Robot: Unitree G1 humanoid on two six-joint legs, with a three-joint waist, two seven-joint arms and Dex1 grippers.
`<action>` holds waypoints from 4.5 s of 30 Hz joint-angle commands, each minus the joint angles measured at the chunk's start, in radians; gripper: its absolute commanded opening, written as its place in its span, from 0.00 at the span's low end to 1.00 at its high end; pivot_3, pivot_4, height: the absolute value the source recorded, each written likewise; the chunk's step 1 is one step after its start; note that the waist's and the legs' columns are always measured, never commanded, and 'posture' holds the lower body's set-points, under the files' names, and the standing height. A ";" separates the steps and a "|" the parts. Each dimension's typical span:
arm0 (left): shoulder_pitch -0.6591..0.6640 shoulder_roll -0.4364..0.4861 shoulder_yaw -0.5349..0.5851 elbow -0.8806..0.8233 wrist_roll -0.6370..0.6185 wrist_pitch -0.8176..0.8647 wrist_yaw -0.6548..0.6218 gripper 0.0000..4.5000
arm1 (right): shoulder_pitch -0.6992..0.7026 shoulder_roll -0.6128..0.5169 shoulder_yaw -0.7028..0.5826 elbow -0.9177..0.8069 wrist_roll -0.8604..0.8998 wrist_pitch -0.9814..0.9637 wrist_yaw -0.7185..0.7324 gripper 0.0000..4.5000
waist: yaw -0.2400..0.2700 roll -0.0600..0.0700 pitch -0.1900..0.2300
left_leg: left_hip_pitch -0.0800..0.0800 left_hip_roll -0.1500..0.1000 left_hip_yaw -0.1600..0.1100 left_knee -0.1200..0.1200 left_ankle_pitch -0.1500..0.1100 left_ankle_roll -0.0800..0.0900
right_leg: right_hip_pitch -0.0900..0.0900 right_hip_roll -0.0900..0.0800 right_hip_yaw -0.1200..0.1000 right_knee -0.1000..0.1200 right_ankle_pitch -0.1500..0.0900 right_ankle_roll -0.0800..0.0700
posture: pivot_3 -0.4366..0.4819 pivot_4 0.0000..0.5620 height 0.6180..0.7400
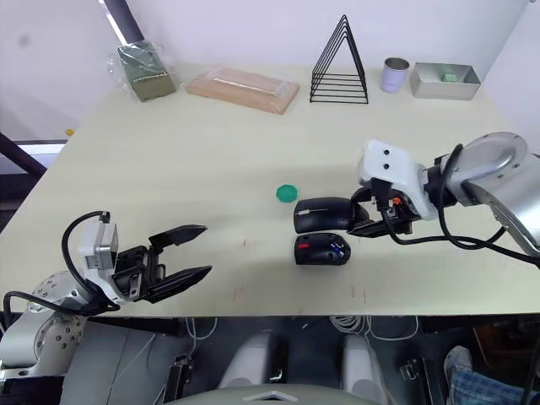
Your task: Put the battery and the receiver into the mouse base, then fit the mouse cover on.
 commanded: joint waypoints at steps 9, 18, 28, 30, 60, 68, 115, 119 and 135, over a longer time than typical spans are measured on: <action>0.009 0.029 0.022 0.023 0.024 -0.028 -0.054 1.00 | -0.081 0.069 0.208 0.106 -0.201 -0.107 0.099 0.65 | -0.002 0.000 0.001 | -0.001 0.000 0.000 0.000 0.000 0.000 | 0.000 0.000 -0.001 0.000 0.000 0.000 | 0.48 0.27 1.00; 0.005 0.031 0.020 0.031 0.031 -0.032 -0.069 1.00 | -0.066 0.124 0.251 0.152 -0.273 -0.100 0.103 0.65 | -0.004 0.000 0.001 | 0.000 0.000 0.000 0.000 0.000 0.000 | 0.000 0.000 -0.001 0.000 0.000 0.000 | 0.48 0.27 1.00; 0.020 0.026 0.021 0.027 0.037 -0.039 -0.070 1.00 | -0.010 0.149 0.260 0.180 -0.322 -0.110 0.101 0.65 | -0.005 0.000 0.001 | 0.000 0.000 0.000 0.000 0.000 0.000 | 0.000 0.000 -0.001 0.000 0.000 0.000 | 0.48 0.27 1.00; 0.020 0.027 0.021 0.028 0.037 -0.039 -0.070 1.00 | -0.004 0.157 0.261 0.186 -0.327 -0.108 0.098 0.65 | -0.005 0.000 0.001 | 0.000 0.000 0.000 0.000 0.000 0.000 | 0.000 0.000 -0.001 0.000 0.000 0.000 | 0.48 0.27 1.00; 0.027 0.026 0.016 0.043 0.042 -0.059 -0.074 1.00 | 0.045 0.236 0.286 0.190 -0.376 -0.092 0.076 0.65 | -0.012 0.000 0.001 | 0.000 0.000 0.000 0.000 0.000 0.000 | 0.000 0.000 -0.001 0.000 0.000 0.000 | 0.48 0.27 1.00; 0.029 0.024 0.015 0.039 0.042 -0.058 -0.072 1.00 | 0.038 0.252 0.290 0.191 -0.383 -0.087 0.073 0.65 | -0.016 0.000 0.001 | 0.000 0.000 0.000 0.000 0.000 0.000 | 0.000 0.000 -0.001 0.000 0.000 0.000 | 0.48 0.27 1.00; 0.003 0.018 -0.003 0.051 0.057 -0.057 -0.071 1.00 | 0.029 0.495 0.215 0.132 -0.233 0.021 -0.167 0.38 | -0.024 0.000 0.001 | 0.000 0.000 -0.001 -0.002 0.000 0.000 | 0.000 -0.001 -0.002 0.000 0.000 0.000 | 0.48 0.27 1.00; 0.001 0.015 -0.006 0.049 0.058 -0.057 -0.067 1.00 | 0.011 0.504 0.248 0.149 -0.244 0.030 -0.176 0.38 | -0.022 0.000 0.001 | -0.001 0.000 -0.001 -0.002 0.000 0.000 | 0.000 0.000 -0.002 0.000 0.000 0.000 | 0.48 0.27 1.00; 0.004 0.007 -0.016 0.041 0.063 -0.062 -0.053 1.00 | -0.041 0.590 0.343 0.231 -0.298 0.041 -0.229 0.38 | -0.024 0.000 0.001 | -0.001 0.000 -0.001 -0.002 0.000 0.000 | 0.000 0.000 -0.002 0.000 0.000 0.000 | 0.48 0.27 1.00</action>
